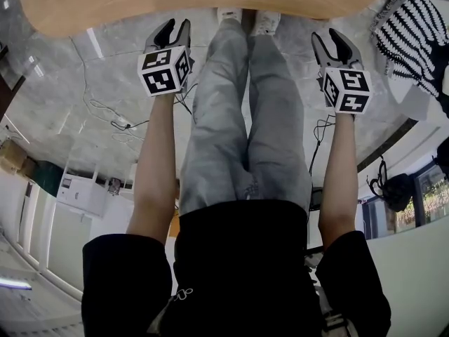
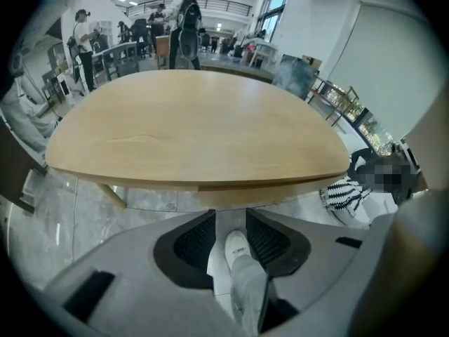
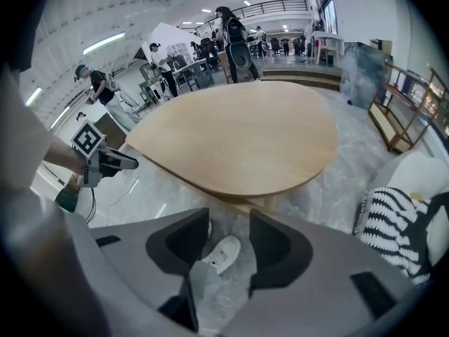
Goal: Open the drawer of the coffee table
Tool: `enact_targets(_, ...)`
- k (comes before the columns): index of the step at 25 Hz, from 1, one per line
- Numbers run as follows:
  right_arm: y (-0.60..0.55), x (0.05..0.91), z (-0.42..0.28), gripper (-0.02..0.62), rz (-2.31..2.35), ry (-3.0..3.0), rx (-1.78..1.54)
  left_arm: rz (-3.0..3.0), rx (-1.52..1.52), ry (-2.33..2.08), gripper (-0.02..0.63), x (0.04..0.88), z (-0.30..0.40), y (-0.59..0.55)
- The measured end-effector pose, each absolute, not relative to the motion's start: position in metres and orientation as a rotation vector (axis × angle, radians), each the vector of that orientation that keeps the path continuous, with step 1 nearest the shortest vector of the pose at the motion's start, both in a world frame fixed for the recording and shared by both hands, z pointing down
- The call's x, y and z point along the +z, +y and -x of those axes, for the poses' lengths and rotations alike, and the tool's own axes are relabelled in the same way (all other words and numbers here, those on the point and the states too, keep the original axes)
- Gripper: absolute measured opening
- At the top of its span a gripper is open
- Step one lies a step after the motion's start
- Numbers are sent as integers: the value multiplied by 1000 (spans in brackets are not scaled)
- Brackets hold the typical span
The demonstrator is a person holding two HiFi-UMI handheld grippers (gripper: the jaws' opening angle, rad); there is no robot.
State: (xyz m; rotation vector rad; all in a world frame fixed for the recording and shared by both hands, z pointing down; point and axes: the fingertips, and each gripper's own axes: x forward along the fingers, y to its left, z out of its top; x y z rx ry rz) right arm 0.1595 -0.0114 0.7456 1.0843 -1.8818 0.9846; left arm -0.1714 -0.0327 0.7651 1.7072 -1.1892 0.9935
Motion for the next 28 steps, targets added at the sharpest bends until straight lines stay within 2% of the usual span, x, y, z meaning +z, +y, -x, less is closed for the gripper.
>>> enact_targets(9, -21, 779, -181, 148, -986, -1816, 887, -1660, 1016, -1235, 133, 789, 190, -54)
enact_targets(28, -33, 799, -173, 141, -783, -1814, 675, -1733, 1064, -1171, 138, 801, 198, -64)
